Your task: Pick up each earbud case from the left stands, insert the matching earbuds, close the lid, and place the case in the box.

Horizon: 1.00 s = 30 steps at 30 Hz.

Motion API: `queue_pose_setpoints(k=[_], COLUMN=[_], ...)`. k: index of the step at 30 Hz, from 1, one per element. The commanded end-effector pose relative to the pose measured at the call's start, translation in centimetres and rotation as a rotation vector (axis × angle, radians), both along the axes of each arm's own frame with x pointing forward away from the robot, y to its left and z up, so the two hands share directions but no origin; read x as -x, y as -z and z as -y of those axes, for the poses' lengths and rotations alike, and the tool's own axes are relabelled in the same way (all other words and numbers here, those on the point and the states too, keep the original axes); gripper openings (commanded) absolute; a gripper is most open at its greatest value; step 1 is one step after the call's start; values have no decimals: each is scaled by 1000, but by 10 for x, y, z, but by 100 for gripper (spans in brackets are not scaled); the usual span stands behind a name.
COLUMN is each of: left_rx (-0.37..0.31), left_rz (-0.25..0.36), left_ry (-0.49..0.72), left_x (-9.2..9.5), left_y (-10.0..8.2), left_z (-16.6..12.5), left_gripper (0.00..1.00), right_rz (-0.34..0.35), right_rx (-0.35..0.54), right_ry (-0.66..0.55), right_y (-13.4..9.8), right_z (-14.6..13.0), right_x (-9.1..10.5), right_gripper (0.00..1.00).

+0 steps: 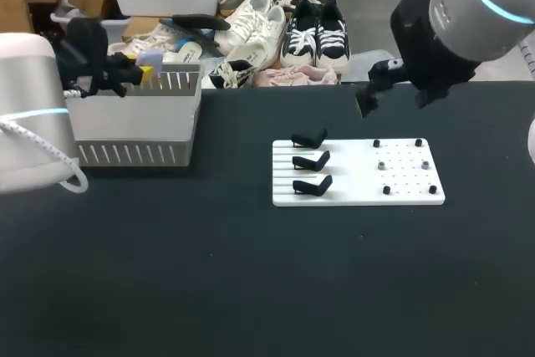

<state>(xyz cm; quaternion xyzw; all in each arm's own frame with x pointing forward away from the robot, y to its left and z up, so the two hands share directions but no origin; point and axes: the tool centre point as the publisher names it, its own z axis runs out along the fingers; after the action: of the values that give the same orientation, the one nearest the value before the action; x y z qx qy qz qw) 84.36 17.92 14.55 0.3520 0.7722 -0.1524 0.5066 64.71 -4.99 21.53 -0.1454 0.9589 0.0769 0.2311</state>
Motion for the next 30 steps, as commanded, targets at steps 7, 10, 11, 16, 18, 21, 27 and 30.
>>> queue_pose_setpoints(k=[7, 10, 11, 16, 18, 21, 27, 30], left_rx=[8, 26, 22, 30, 46, 82, 136, 136], left_rz=[-20, 26, 36, 103, 119, 105, 68, 68], left_ry=[88, 143, 164, 289, 371, 472, 543, 543], left_x=[-37, -25, -21, 13, 33, 58, 86, 86], left_y=[13, -4, -8, -38, -49, -45, -27, -27], left_z=[7, 14, 17, 36, 50, 71, 93, 93], left_gripper=[100, 100, 100, 100, 100, 100, 100, 100], right_rz=[10, 10, 10, 10, 10, 10, 10, 10], right_rx=[0, 0, 0, 0, 0, 0, 0, 0], right_ry=[6, 6, 6, 6, 6, 6, 6, 6], right_y=[1, 1, 1, 1, 1, 1, 1, 1], right_z=[1, 1, 1, 1, 1, 1, 1, 1], right_x=[3, 3, 3, 3, 3, 3, 3, 3], right_gripper=[100, 100, 100, 100, 100, 100, 100, 100])
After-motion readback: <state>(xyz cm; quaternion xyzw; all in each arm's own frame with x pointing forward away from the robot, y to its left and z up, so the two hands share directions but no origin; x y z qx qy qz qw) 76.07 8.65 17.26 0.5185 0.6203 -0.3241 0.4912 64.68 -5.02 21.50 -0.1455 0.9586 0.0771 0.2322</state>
